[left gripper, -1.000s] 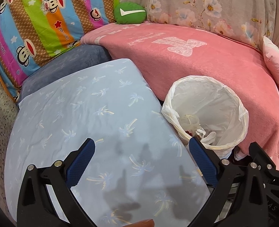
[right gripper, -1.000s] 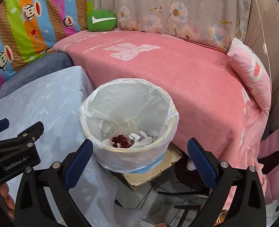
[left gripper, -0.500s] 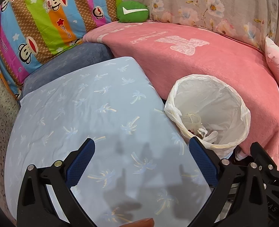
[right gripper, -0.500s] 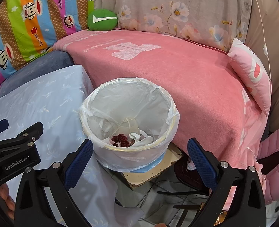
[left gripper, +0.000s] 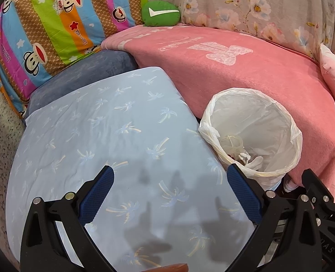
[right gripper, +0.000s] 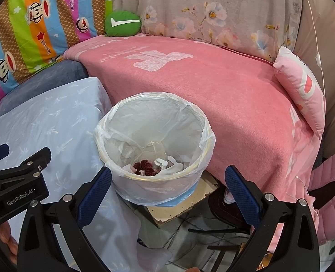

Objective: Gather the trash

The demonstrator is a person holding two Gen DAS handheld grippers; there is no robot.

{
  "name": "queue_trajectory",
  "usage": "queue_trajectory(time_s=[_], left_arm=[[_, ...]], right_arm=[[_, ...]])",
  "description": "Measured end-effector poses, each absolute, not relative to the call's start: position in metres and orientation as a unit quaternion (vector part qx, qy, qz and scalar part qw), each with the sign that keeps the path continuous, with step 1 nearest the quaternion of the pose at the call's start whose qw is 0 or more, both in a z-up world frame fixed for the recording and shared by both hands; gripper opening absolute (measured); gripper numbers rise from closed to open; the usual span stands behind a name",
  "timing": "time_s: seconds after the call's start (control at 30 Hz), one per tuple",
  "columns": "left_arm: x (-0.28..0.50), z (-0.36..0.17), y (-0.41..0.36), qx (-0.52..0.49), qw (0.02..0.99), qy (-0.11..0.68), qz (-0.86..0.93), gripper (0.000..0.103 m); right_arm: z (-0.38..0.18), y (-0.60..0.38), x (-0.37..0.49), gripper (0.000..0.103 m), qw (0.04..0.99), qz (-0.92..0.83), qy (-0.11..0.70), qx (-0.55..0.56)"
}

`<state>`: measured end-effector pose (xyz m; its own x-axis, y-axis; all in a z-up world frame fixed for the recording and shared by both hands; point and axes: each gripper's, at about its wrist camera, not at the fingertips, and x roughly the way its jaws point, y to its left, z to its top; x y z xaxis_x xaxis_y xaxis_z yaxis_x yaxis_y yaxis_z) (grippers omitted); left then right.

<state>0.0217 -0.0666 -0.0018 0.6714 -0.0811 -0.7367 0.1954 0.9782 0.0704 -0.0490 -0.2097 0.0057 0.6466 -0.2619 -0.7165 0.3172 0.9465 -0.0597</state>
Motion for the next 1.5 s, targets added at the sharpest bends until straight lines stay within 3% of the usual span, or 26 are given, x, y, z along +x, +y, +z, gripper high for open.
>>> queue_trajectory(time_s=[1.5], left_arm=[[0.0182, -0.0091, -0.0673, 0.079, 0.909, 0.404, -0.071, 0.096]], right_arm=[[0.0004, -0.2097, -0.0513, 0.097, 0.904, -0.163, 0.394, 0.038]])
